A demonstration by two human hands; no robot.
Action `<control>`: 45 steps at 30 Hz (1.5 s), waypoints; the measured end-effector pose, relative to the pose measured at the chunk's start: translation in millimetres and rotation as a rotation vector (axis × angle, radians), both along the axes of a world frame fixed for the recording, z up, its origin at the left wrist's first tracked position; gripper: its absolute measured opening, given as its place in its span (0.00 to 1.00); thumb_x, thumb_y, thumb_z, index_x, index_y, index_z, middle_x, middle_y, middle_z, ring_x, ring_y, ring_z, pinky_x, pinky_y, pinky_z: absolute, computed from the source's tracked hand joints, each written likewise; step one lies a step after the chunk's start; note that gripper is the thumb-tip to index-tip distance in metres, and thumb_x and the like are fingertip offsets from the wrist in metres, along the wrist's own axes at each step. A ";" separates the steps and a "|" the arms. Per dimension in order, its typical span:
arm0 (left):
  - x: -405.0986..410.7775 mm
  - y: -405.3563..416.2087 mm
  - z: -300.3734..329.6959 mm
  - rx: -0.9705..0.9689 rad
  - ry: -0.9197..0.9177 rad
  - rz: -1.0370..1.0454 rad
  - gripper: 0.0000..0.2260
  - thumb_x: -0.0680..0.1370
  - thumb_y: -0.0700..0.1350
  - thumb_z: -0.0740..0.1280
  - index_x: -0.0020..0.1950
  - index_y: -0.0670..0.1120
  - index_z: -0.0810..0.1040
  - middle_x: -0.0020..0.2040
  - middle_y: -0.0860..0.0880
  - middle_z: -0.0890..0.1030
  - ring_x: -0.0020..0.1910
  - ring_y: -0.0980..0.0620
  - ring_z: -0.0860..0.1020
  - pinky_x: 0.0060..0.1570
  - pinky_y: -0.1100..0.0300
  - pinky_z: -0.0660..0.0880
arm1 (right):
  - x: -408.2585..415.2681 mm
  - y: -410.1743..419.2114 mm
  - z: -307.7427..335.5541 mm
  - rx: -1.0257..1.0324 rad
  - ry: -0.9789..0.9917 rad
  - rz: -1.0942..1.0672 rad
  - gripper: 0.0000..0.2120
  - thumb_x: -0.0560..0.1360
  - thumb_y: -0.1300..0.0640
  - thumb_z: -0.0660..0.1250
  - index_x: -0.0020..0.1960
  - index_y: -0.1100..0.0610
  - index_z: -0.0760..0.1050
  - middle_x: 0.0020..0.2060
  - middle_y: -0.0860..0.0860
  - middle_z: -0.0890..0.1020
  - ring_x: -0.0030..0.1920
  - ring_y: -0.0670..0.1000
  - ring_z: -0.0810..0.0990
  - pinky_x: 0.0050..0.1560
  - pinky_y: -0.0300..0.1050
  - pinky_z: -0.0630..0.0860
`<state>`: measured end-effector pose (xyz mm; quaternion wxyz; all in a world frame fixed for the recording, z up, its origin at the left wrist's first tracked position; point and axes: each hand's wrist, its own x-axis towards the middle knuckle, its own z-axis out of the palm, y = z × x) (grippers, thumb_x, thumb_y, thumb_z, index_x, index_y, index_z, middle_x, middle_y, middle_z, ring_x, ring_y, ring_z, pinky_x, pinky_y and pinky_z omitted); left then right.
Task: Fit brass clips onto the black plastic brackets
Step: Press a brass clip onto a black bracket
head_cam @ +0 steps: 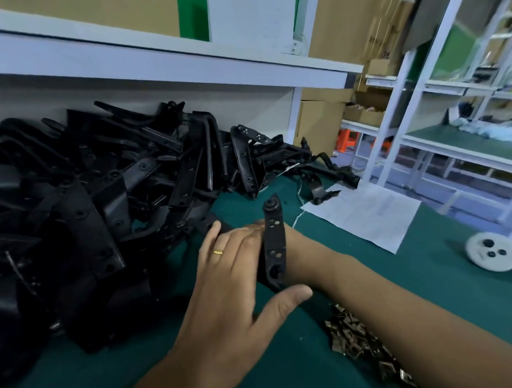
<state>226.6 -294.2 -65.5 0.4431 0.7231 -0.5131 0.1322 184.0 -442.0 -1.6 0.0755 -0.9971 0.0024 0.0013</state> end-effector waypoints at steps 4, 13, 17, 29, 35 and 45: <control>4.6 -1.4 -2.1 0.100 0.044 -0.059 0.34 0.79 0.73 0.56 0.77 0.52 0.68 0.73 0.60 0.70 0.79 0.60 0.59 0.82 0.51 0.46 | -14.1 -16.5 -21.9 0.050 -0.083 -0.150 0.07 0.75 0.63 0.70 0.52 0.57 0.74 0.46 0.51 0.79 0.46 0.54 0.78 0.49 0.43 0.75; 9.7 -6.2 -4.8 0.234 -0.044 0.066 0.39 0.74 0.73 0.57 0.80 0.52 0.65 0.75 0.58 0.69 0.79 0.57 0.59 0.79 0.60 0.35 | -54.6 -55.6 -18.2 1.016 -0.366 -0.160 0.07 0.78 0.73 0.68 0.53 0.64 0.79 0.42 0.53 0.84 0.43 0.51 0.83 0.50 0.44 0.82; 10.2 -4.4 -8.8 0.271 -0.150 0.117 0.37 0.75 0.70 0.61 0.78 0.49 0.66 0.72 0.54 0.72 0.78 0.54 0.62 0.82 0.53 0.40 | -54.5 -50.4 -16.3 1.364 -0.375 -0.095 0.07 0.77 0.68 0.68 0.55 0.66 0.77 0.41 0.57 0.82 0.42 0.55 0.84 0.45 0.46 0.83; 18.1 0.1 -8.8 0.173 -0.207 0.185 0.35 0.73 0.64 0.71 0.74 0.47 0.70 0.68 0.52 0.75 0.76 0.51 0.66 0.81 0.45 0.50 | -46.2 -35.3 -23.5 1.446 -0.510 -0.103 0.09 0.68 0.68 0.75 0.48 0.65 0.85 0.44 0.63 0.87 0.46 0.59 0.89 0.48 0.45 0.85; 15.3 0.9 -7.5 0.186 -0.234 0.201 0.37 0.73 0.64 0.71 0.75 0.44 0.71 0.67 0.51 0.77 0.75 0.49 0.68 0.81 0.43 0.52 | -41.3 -27.3 -26.4 1.460 -0.514 -0.133 0.10 0.68 0.61 0.76 0.49 0.63 0.86 0.42 0.63 0.87 0.41 0.57 0.88 0.44 0.46 0.85; 15.2 1.1 -7.0 0.193 -0.236 0.194 0.35 0.72 0.61 0.72 0.74 0.44 0.72 0.66 0.51 0.78 0.75 0.49 0.69 0.80 0.41 0.54 | -38.6 -15.8 -31.0 1.347 -0.486 -0.130 0.12 0.79 0.57 0.68 0.46 0.68 0.79 0.34 0.60 0.82 0.31 0.55 0.82 0.34 0.47 0.83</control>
